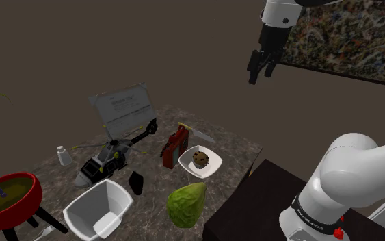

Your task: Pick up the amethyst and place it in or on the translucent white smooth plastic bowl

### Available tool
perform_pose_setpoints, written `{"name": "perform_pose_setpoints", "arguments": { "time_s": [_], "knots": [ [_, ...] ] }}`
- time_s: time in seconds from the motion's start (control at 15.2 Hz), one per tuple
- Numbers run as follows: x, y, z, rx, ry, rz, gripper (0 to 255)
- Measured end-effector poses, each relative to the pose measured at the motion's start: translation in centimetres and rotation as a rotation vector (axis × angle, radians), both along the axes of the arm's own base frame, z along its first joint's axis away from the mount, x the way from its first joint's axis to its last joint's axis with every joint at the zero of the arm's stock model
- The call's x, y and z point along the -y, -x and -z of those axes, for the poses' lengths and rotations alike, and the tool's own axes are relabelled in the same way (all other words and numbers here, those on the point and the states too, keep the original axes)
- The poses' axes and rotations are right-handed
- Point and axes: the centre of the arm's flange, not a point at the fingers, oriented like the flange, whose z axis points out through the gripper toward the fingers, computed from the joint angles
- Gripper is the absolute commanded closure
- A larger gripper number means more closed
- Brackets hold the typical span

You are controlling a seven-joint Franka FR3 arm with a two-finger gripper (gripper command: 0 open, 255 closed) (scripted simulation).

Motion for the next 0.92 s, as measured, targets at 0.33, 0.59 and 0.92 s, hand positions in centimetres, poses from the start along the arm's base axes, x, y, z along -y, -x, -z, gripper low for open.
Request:
{"name": "perform_pose_setpoints", "arguments": {
  "time_s": [0.33,0.59,0.92],
  "knots": [
    [-1.8,-1.1,3.1,0.018,-0.013,-0.006,0],
    [-4.2,-2.4,7.2,0.044,-0.030,-0.014,0],
    [-7.6,-4.4,12.6,0.076,-0.051,-0.023,0]
  ]
}}
